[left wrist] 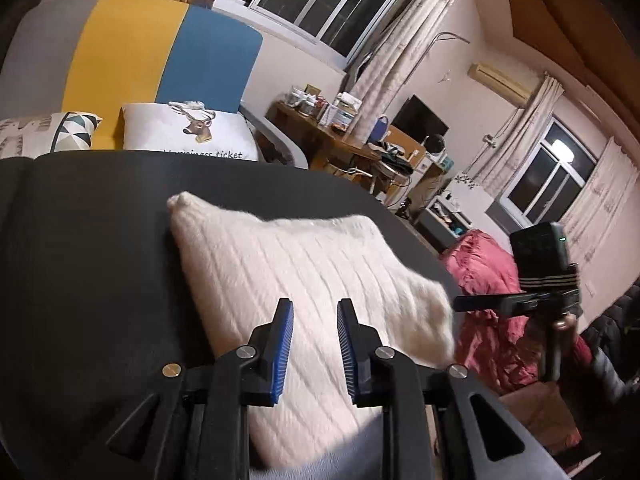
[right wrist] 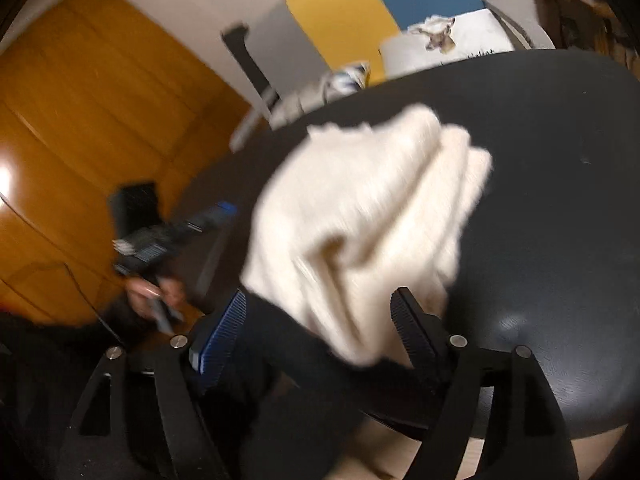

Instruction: Fold clothes

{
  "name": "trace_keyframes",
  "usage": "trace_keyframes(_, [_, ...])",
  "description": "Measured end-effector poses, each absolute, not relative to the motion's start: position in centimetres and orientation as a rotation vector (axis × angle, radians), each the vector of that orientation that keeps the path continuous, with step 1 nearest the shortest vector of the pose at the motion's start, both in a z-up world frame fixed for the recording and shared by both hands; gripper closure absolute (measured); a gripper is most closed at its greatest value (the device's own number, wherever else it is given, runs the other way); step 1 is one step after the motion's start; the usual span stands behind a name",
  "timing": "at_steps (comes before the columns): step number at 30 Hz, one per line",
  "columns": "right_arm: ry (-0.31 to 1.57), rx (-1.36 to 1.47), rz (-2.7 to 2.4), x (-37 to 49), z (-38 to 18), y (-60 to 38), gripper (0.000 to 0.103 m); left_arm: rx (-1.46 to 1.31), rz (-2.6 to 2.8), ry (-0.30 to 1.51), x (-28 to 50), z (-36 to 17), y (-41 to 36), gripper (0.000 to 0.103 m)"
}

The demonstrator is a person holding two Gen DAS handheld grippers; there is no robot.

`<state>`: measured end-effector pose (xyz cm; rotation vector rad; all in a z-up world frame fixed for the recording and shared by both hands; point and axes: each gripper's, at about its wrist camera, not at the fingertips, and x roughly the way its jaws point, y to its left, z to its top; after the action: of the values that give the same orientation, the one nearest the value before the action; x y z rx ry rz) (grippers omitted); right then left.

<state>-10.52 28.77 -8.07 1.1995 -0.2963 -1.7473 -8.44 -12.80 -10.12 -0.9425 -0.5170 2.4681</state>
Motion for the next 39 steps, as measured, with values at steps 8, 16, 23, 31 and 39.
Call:
trace_keyframes(8, [-0.663,1.265,-1.729,-15.4,-12.1,28.4,0.025,-0.985,2.398,-0.270,-10.4,-11.8,-7.9,0.081])
trace_keyframes(16, [-0.555,1.306,-1.753,-17.1,-14.1,24.7,0.084,-0.972,2.344,-0.181,-10.5,-12.9,-6.7,0.081])
trace_keyframes(23, [-0.178,1.145,-1.982,-15.2,-7.2,23.0,0.091,-1.017,2.246,-0.024,-9.8,-14.2,-5.2,0.080])
trace_keyframes(31, [-0.346,1.317,-1.926,-17.4,-14.7,25.0,0.090,-1.063,2.102,-0.227,-10.8,-13.8,-6.5,0.080])
trace_keyframes(39, [-0.626,1.301,-1.705,-18.1,-18.1,24.8,0.089,-1.081,2.243,-0.361,-17.2,-12.5,-8.6,0.079])
